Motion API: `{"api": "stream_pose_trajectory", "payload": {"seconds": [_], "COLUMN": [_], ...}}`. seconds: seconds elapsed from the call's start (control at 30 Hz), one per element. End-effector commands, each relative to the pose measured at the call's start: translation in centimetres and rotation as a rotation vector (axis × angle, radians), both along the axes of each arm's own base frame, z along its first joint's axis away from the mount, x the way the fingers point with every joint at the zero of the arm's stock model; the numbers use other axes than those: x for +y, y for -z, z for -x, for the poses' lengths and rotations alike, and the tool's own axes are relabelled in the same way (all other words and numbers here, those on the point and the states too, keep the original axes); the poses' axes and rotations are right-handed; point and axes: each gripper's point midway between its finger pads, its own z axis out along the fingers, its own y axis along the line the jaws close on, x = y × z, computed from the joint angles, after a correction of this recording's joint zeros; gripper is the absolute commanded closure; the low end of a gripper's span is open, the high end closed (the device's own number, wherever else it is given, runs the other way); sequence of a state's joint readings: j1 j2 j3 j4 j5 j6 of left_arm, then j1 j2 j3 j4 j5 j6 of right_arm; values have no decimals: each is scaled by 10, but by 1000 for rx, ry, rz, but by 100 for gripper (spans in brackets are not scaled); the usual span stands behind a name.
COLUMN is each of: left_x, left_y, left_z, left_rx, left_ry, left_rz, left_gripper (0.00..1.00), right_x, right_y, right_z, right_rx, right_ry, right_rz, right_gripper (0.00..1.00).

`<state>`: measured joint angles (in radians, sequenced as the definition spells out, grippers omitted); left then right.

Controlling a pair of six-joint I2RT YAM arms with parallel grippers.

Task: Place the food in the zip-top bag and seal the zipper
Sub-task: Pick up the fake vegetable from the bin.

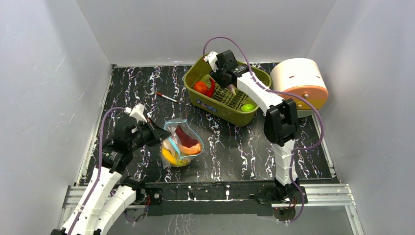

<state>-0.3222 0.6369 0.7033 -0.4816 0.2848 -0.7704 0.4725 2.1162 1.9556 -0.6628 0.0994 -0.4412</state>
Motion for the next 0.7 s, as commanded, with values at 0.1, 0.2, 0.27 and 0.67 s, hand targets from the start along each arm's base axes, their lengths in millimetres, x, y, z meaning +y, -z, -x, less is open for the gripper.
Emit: {"api": "stream_pose_trajectory", "payload": {"seconds": [0.1, 0.2, 0.27, 0.67], "left_x": [-4, -7, -9, -23], "left_y": [-18, -18, -24, -37], "left_z": [-9, -10, -12, -21], "left_rx": [-79, -80, -99, -92], "left_ry": [-16, -17, -11, 61], "left_rz": [63, 90, 104, 115], "left_gripper": [100, 100, 100, 100], "right_x": [21, 36, 46, 67], "right_y": [-124, -148, -158, -203], "right_z": [20, 50, 72, 210], "right_rx": [-209, -189, -155, 198], "right_ry": [196, 222, 214, 89], "right_rz": [-218, -329, -404, -849], "right_gripper": [73, 72, 70, 72]}}
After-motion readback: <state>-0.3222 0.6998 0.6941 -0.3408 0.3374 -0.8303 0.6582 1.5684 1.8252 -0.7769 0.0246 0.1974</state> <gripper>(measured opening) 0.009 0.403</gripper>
